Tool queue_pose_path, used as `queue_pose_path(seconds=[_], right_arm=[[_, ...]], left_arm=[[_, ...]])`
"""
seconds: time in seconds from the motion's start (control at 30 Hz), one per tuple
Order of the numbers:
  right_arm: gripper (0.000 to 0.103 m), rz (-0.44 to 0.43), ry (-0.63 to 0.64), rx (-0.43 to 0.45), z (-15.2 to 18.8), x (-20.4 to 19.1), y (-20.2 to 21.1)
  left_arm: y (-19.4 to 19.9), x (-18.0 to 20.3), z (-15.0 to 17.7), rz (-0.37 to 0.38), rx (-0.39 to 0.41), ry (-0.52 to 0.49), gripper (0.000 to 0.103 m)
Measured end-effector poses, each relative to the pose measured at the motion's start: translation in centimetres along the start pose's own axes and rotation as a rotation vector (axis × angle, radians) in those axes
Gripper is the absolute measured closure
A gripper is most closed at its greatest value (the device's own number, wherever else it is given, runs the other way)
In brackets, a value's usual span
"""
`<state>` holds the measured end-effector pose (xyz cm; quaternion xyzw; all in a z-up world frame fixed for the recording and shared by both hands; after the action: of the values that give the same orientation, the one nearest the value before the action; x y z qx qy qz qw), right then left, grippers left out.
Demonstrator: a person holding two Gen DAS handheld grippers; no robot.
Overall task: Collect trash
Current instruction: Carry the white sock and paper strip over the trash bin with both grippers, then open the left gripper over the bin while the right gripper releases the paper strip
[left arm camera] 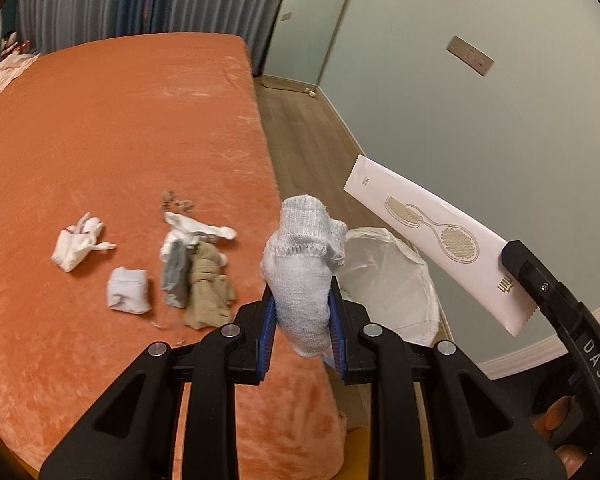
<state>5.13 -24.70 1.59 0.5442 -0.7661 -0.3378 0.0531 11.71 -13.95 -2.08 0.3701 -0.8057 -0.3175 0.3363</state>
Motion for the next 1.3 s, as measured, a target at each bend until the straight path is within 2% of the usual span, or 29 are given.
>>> queue_pose_path(seconds=[0.4,0.5,0.57,0.6,0.87,1.3], right_arm=[[0.099,0.102,-0.075,0.001,0.4,8.1,1.3],[0.099,0.117,-0.092,0.0,0.5,9.4,1.4],[0.099,0.124,-0.1,-0.003,0.6,10.2,1.3],[0.099,0.126,-0.102,-0.005,0.7,10.4,1.3],[0.099,0.128,-0.122,-0.023,1.2,11.5,0.2],[0.099,0.124,-0.105,-0.074,1.9,10.5,-2.3]], left_arm=[[-5.0,8.8,0.4,0.113,-0.073,-0.078,0.079],[-6.1,10.2,0.6,0.133,-0.083,-0.085,0.072],[-6.4,10.7,0.7,0.137,-0.078,-0.077,0.053],[-6.5,10.9,0.6,0.135,-0.073,-0.074,0.051],[-7.3,10.1,0.7,0.088,-0.069,-0.079,0.05],[-6.8,7.3,0.5,0.042,-0.047,-0.044,0.05]])
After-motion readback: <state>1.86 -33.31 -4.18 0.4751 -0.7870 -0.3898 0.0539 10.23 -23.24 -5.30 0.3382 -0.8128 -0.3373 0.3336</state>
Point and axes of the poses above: each gripper's, at about its wrist camera, not at the fingertips, and y roughly against the way its jaws point, x to its right, z to its underside, the point moved 5 cm from there along -y, roughly the way its jaws point, and after that the axes turned 1 degree about -y, right-handed, at the moved point
